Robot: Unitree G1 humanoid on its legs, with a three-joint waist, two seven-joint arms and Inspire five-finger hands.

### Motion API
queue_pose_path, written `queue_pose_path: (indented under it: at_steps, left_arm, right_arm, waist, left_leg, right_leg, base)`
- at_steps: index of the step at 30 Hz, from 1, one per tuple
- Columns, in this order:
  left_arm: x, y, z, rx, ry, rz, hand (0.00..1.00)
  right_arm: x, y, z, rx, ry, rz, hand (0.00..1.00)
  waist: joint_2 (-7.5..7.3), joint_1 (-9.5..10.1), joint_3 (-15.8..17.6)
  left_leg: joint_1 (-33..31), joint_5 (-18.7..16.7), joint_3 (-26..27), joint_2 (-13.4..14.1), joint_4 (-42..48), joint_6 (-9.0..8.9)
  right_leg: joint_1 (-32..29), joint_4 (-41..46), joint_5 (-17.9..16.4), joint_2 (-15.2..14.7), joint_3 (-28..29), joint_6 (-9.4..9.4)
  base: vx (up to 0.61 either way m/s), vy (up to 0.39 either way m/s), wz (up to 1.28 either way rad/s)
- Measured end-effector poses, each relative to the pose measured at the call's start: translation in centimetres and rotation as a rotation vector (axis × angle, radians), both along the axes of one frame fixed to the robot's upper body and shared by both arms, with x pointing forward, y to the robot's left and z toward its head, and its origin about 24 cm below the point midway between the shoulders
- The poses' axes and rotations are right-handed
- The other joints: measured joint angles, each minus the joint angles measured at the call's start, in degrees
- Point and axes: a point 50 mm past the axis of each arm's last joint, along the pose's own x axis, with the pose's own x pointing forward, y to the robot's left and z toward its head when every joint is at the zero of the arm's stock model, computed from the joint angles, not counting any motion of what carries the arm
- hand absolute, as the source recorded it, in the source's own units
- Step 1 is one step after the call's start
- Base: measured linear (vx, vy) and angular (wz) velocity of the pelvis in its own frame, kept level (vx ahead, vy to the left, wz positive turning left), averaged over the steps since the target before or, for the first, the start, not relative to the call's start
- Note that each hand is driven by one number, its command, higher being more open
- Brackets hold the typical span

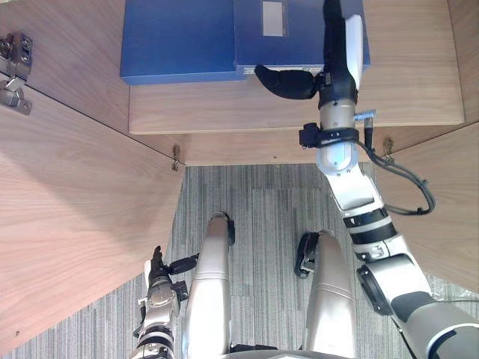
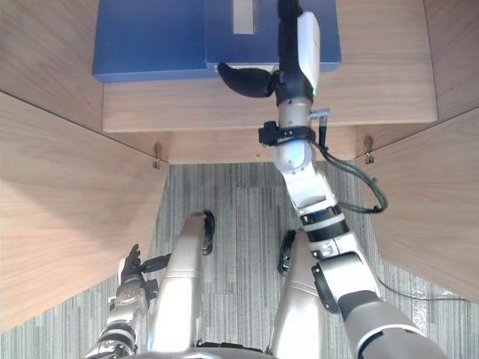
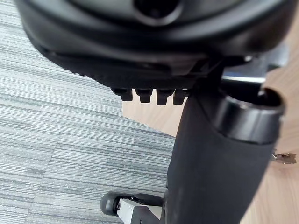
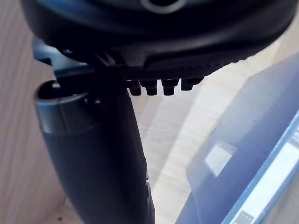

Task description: Walk over to the cabinet, pick up the folder, carry it to the office cabinet, place the folder inside the office cabinet, then close the office cabinet door

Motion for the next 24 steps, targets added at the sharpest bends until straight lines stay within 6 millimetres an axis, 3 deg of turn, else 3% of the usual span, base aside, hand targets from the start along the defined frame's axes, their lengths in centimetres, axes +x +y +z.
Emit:
queue_pose_path:
  at_steps: [5, 11, 14, 19, 24]
  left_arm:
    - [0.0, -0.1, 0.1, -0.001, -0.013, 0.000, 1.00]
    - [-0.3, 0.0, -0.1, -0.002, -0.003, 0.005, 1.00]
    - [-0.3, -0.1, -0.1, -0.010, -0.006, 0.010, 1.00]
    - [-0.5, -0.1, -0.3, -0.033, -0.005, 0.026, 1.00]
    - [-0.7, -0.5, -0.7, -0.040, 0.017, 0.007, 1.00]
  right_arm:
    - [1.2, 0.8, 0.9, -0.066, 0.028, 0.002, 1.00]
    - [3.2, -0.7, 2.5, -0.092, 0.110, -0.030, 1.00]
    - [4.0, -1.2, 2.8, -0.018, 0.165, 0.004, 1.00]
    - [5.6, -2.9, 2.7, 0.248, 0.329, 0.151, 1.00]
    - [6.0, -5.4, 3.9, 0.376, 0.327, 0.181, 1.00]
  waist:
    - [-0.01, 0.30, 0.0]
    - [-0.04, 0.99, 0.0]
    - [-0.06, 1.17, 0.0]
    - [-0.04, 1.27, 0.1]
    - [0.01, 1.15, 0.1]
  left_leg:
    - [-0.9, 0.0, -0.4, -0.7, -0.1, -0.04]
    - [-2.3, 0.0, -1.6, -1.6, 0.1, -0.04]
    - [-2.4, 0.0, -1.7, -2.2, 0.1, -0.03]
    - [-2.9, 0.0, -1.9, -2.4, 0.6, -0.02]
    - [-4.1, 0.0, -2.2, -3.0, 1.5, 0.09]
  right_leg:
    - [-0.5, 0.2, -0.5, -0.6, -0.5, 0.18]
    - [-0.8, 0.2, -1.1, -1.6, -1.8, 0.30]
    - [-0.8, 0.7, -1.5, -2.2, -1.8, 0.43]
    - [-1.0, 1.2, -1.7, -2.3, -2.0, 0.47]
    - [-1.9, 2.1, -1.9, -2.9, -2.0, 0.62]
  base:
    - [0.03, -0.010, 0.08]
    - [0.05, -0.012, 0.13]
    - [0.04, -0.005, 0.10]
    - [0.00, -0.002, 0.01]
    - [0.00, 0.004, 0.05]
